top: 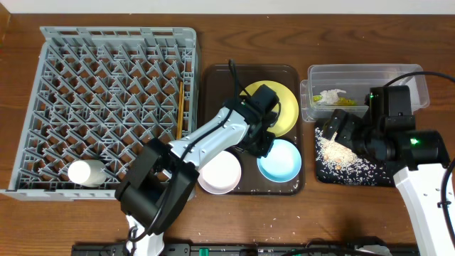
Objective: Sort waste into correct bins and load items into the dishwasher
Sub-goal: 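Grasp the light blue bowl with the left gripper, then place the blue bowl into the dish rack with the left gripper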
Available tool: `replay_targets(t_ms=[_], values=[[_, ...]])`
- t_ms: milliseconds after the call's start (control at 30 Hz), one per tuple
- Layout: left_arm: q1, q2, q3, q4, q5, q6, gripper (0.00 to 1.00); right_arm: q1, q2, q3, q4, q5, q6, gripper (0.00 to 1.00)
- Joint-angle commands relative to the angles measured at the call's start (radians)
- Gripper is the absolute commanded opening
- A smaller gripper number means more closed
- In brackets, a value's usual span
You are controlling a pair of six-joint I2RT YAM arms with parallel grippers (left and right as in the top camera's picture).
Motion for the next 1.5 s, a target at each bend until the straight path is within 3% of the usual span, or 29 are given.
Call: replay_targets(t_ms=[0,67,133,300,467,533,700,867,933,1200,1467], values=[[-0.002,0.029,-0.042,0.015,0.005,-0.019,0.21,-0.005,0.002,0.005,-0.002,0.011,0.012,0.99],[-0.002,0.039,-0.045,0.015,0.006,-0.026,0.19,-0.005,0.002,0.005,-0.002,0.011,0.012,0.99],[-0.001,0.039,-0.044,0.020,0.005,-0.025,0.08,-0.005,0.002,0.005,-0.002,0.011,0.012,0.99],[0.009,0.023,-0.037,0.001,0.005,-0.025,0.07,-0.005,0.002,0.005,-0.001,0.011,0.013,0.99],[0.088,-0.151,0.032,-0.128,-0.087,-0.028,0.07,-0.005,0.002,0.005,-0.002,0.011,0.012,0.99],[0.133,-0.262,0.040,-0.167,-0.209,-0.028,0.08,-0.005,0.002,0.005,-0.002,0.011,0.012,0.99],[0.245,-0.490,0.039,-0.225,-0.742,-0.028,0.08,-0.005,0.002,0.005,-0.002,0.011,0.012,0.99],[0.312,-0.511,0.035,-0.225,-1.302,-0.028,0.07,-0.005,0.002,0.005,-0.002,0.011,0.012,0.99],[0.337,-0.478,0.035,-0.216,-1.420,-0.028,0.07,-0.005,0.002,0.005,-0.002,0.011,0.012,0.99],[0.405,-0.269,0.035,-0.127,-1.717,-0.016,0.08,-0.005,0.002,0.005,-0.002,0.011,0.012,0.99],[0.446,-0.071,0.035,-0.042,-1.667,-0.006,0.08,-0.005,0.002,0.005,-0.002,0.011,0.012,0.99]])
